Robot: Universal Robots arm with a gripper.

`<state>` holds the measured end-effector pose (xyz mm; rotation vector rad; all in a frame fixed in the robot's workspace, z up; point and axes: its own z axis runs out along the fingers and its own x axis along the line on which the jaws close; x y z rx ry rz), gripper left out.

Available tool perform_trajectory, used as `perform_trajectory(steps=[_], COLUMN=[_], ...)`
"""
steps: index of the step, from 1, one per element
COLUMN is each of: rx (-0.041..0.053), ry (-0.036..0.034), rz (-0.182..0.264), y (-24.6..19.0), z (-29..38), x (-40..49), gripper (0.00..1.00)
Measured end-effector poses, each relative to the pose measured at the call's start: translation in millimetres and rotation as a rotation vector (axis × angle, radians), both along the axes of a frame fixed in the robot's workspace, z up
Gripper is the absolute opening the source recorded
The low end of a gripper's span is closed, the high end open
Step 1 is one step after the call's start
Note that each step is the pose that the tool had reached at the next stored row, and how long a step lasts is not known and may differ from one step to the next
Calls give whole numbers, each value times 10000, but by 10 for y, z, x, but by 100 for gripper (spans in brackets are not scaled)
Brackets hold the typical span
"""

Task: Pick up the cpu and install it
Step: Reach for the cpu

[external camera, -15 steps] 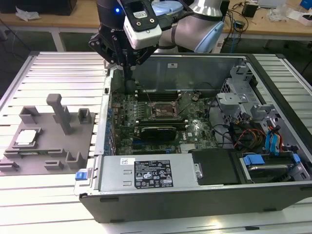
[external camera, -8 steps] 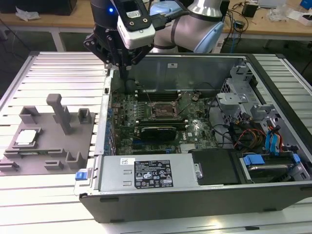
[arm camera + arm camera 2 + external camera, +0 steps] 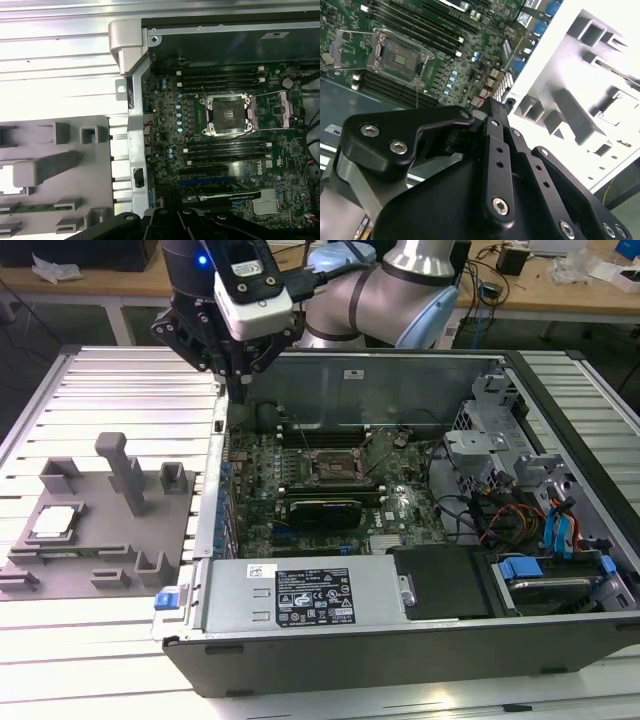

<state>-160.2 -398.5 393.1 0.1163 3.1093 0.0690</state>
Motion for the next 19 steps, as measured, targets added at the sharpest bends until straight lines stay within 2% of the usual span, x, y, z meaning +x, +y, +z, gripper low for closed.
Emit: perform_trajectory(steps=[19], rx=[0], ry=[-1], rz=[1], y=[79], z=[-15], x=[-348], gripper=[11])
